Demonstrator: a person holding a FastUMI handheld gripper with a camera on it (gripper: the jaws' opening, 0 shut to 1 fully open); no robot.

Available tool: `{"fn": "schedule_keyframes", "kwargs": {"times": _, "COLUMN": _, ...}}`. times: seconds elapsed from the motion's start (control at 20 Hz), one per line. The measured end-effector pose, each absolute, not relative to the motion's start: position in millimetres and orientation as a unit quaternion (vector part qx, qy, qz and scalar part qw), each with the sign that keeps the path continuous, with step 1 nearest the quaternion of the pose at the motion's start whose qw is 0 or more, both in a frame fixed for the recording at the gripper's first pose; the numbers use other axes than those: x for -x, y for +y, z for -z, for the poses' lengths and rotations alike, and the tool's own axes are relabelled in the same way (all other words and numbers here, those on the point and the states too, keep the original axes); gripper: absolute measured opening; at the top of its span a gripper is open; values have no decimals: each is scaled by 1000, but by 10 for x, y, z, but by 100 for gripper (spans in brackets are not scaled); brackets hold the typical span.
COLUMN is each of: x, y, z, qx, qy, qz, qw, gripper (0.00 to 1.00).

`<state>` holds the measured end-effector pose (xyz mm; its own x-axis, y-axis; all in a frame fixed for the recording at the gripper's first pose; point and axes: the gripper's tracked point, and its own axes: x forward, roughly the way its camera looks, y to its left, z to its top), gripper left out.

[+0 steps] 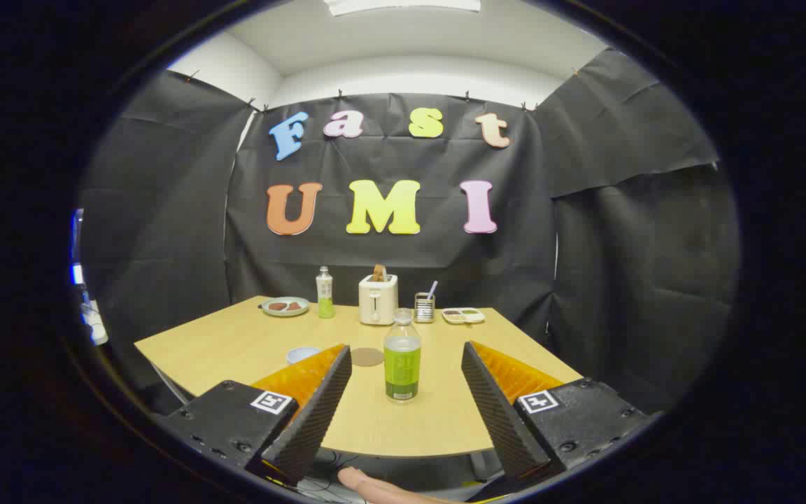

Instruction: Take the bottle from table, then pour the juice into the cup, finally place the bottle on the coaster

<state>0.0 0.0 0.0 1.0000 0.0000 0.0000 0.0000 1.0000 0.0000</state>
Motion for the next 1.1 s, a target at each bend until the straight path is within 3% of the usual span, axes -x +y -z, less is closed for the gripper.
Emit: {"fn": "schedule_keyframes", "kwargs": {"times": 1.1, "x": -96, "y": -53, "z": 139, "qx": -22, "qy": 1, "qz": 7, "qw": 1000, "gripper": 100}}
